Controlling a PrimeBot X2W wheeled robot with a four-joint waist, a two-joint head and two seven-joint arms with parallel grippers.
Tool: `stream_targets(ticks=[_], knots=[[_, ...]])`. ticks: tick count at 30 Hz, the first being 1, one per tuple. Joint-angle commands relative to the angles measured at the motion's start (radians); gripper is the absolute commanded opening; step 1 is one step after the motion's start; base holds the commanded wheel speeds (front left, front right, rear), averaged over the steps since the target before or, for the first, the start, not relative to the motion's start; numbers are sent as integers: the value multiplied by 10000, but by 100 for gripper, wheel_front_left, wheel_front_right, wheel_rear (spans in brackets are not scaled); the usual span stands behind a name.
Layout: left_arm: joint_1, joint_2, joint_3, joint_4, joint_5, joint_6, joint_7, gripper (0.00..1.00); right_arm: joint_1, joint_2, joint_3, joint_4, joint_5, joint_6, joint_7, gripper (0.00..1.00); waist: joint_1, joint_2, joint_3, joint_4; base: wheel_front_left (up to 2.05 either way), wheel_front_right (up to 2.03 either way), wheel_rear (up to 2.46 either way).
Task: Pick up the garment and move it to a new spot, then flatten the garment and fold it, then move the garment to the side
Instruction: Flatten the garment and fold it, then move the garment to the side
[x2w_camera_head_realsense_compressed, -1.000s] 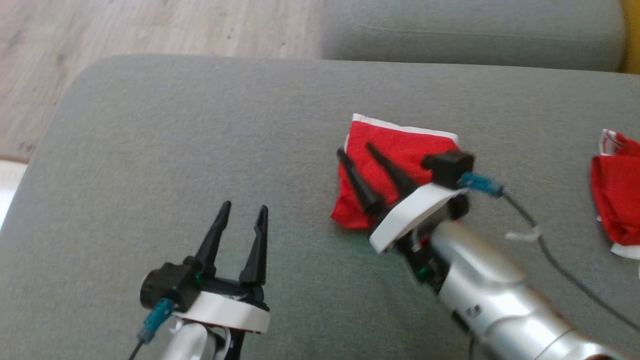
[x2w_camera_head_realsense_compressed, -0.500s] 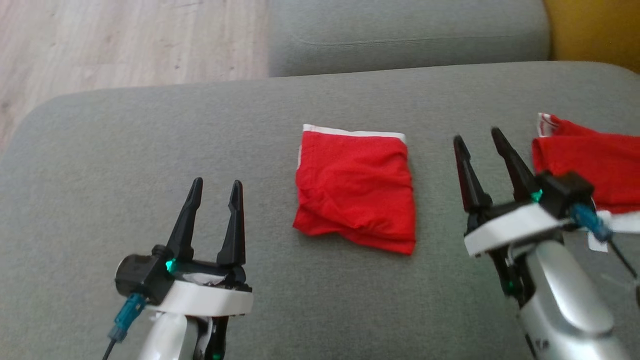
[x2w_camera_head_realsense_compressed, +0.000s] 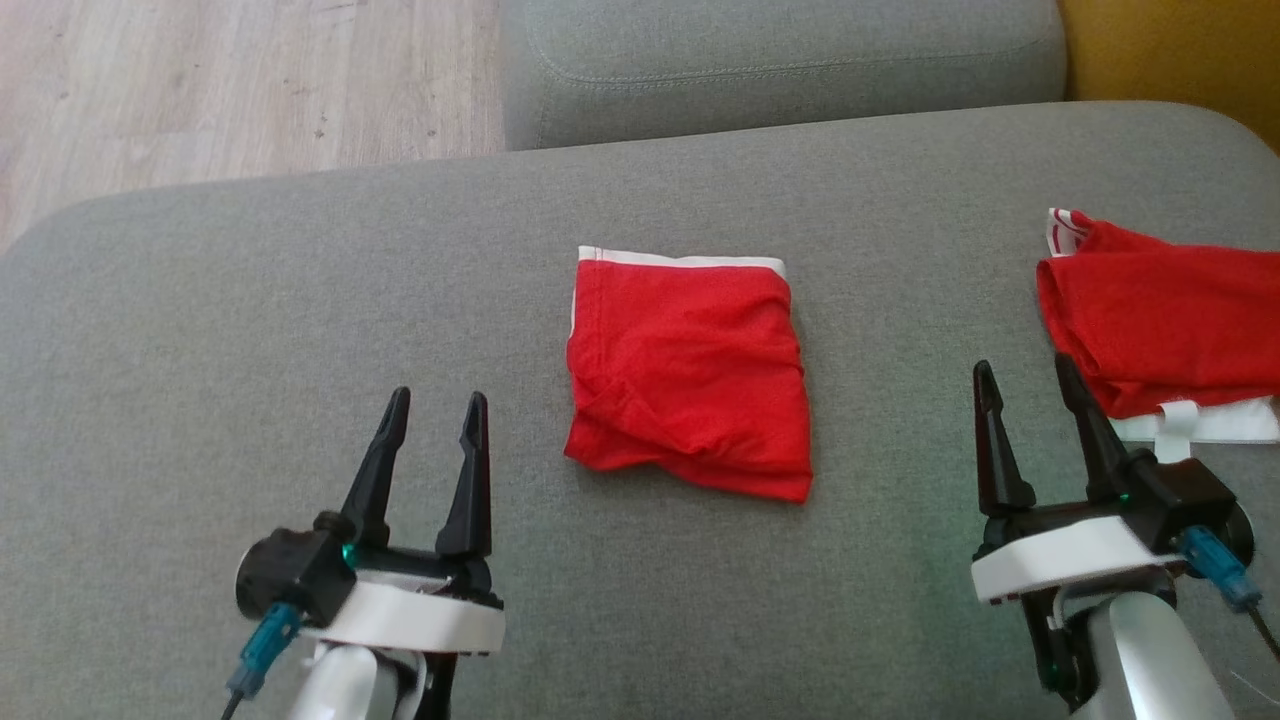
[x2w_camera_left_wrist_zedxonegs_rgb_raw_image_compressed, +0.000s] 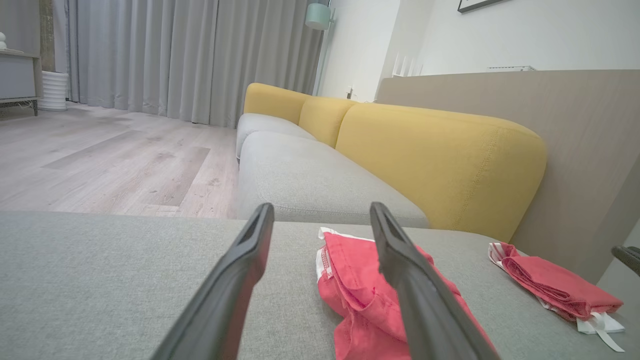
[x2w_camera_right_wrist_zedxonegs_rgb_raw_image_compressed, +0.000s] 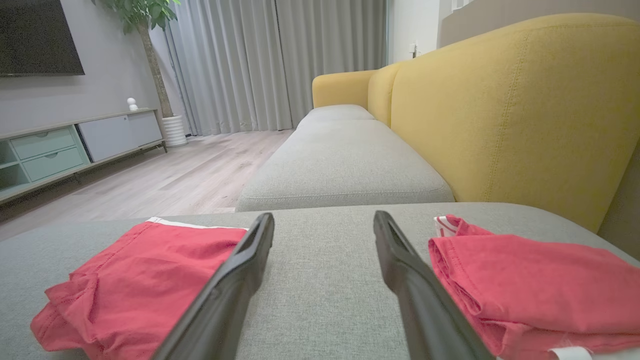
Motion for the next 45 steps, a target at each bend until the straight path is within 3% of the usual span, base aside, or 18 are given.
stream_targets(ticks=[1, 9, 14, 27, 33, 44, 45], knots=[[-228, 24, 346, -297, 6, -67, -51, 100, -241, 33, 164, -429, -67, -7, -108, 100, 0, -1, 8, 5, 0, 0, 0], [-334, 24, 271, -386, 53, -105, -51, 100, -316, 52, 197, -478, 131, -7, -108, 100, 0, -1, 249, 189, 0, 0, 0], [-497, 24, 45, -406, -8, -117, -51, 100, -667, 53, 114, 136, -111, -7, -108, 100, 0, -1, 605, 544, 0, 0, 0], [-879, 24, -538, -194, -126, -125, -51, 100, -2739, 54, 1660, 3617, 1354, -7, 165, 100, 0, -1, 1391, 1690, 0, 0, 0], [-972, 24, -662, -108, -168, -76, -51, 100, -3411, 54, 2515, 5129, 2886, -7, 534, 100, 0, -1, 1521, 2108, 0, 0, 0], [-993, 24, -824, -93, -314, 41, -51, 100, -4262, 54, 3185, 7161, 3295, -7, 770, 100, 0, -1, 1627, 2426, 0, 0, 0], [-985, 24, -828, -83, -320, 51, -51, 100, -4302, 54, 3286, 7248, 3390, -7, 791, 87, 0, -1, 1622, 2422, 0, 0, 0]])
